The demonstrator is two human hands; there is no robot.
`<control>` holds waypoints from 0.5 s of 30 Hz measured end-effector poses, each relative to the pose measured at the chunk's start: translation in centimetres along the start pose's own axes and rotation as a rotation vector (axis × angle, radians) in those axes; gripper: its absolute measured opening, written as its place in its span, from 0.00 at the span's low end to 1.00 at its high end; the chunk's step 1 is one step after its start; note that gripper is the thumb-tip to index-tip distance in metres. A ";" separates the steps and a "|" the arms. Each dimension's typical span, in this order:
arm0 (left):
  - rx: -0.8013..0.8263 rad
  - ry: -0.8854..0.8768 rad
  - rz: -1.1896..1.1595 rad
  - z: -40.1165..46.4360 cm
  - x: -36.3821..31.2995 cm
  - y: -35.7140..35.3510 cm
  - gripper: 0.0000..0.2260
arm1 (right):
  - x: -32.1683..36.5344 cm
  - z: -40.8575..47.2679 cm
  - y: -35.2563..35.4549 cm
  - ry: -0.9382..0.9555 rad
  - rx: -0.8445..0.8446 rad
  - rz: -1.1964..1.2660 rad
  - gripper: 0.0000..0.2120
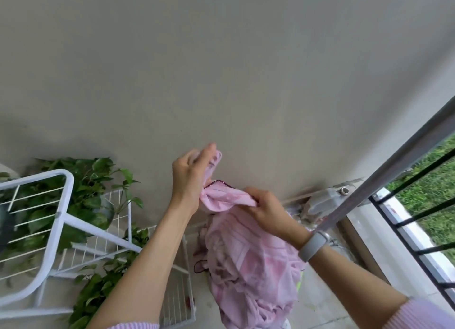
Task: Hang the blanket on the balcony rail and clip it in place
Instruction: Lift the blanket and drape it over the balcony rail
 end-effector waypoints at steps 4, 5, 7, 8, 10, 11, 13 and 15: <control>0.281 -0.192 0.536 -1.5 0.2 -0.3 0.04 | 2.3 0.6 3.0 0.037 0.156 -0.005 0.10; 0.351 -0.217 0.627 -1.9 0.5 -0.6 0.12 | 2.7 0.7 3.4 0.055 0.170 -0.003 0.13; 0.428 -0.255 0.787 -2.5 0.6 -1.2 0.22 | 3.4 0.8 4.1 0.098 0.148 0.044 0.14; 0.436 -0.265 0.876 -2.7 0.5 -1.5 0.23 | 3.7 0.8 4.5 0.105 0.130 0.078 0.13; 0.424 -0.241 0.991 -2.7 0.6 -1.9 0.24 | 4.2 0.6 4.8 0.102 0.089 0.164 0.15; 0.400 -0.218 0.981 -2.6 0.5 -1.9 0.25 | 4.4 0.4 4.8 0.102 0.069 0.206 0.16; 0.323 -0.166 0.837 -2.1 0.3 -1.4 0.20 | 4.5 -0.1 4.4 0.113 0.039 0.230 0.17; 0.260 -0.149 0.670 -1.9 -0.4 -1.1 0.13 | 4.2 -0.9 3.7 0.105 0.058 0.177 0.16</control>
Point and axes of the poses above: each hand's wrist, its own z-axis towards the middle knuckle, its own y-axis out of the back of the hand, x = y × z, the point moved 6 cm from there along z, towards the middle knuckle, and after that the axes turned 14 degrees about x, right-handed, at the moved point
